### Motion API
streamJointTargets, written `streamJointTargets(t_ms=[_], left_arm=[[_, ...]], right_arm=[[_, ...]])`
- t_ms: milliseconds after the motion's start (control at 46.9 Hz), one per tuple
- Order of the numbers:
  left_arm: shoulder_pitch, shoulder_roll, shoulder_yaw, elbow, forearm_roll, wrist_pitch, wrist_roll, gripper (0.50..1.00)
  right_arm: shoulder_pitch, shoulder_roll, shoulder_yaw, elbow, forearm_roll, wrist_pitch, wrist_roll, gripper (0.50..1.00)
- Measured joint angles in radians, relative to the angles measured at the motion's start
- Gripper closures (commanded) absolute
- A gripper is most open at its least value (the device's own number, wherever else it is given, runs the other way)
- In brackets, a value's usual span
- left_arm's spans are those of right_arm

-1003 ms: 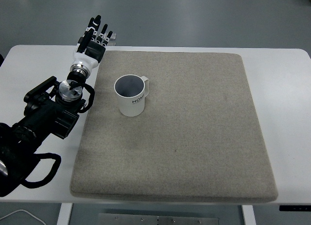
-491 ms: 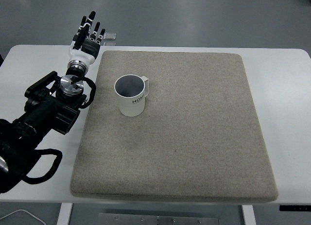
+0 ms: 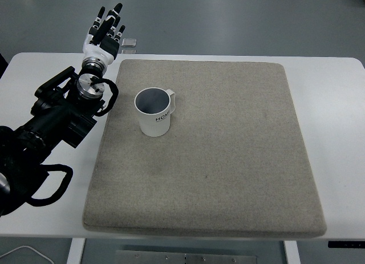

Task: Flip white cup upright

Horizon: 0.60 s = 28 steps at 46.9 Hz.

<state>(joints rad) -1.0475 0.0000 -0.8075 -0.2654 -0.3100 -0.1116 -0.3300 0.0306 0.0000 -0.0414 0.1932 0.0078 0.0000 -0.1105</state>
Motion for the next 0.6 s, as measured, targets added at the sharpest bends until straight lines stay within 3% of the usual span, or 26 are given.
streamJointTargets(t_ms=[597], left_arm=[[-0.005, 0.000, 0.087, 0.014, 0.000, 0.042, 0.002, 0.506]], right_arm=[[0.000, 0.000, -0.001, 0.007, -0.002, 0.000, 0.001, 0.570]])
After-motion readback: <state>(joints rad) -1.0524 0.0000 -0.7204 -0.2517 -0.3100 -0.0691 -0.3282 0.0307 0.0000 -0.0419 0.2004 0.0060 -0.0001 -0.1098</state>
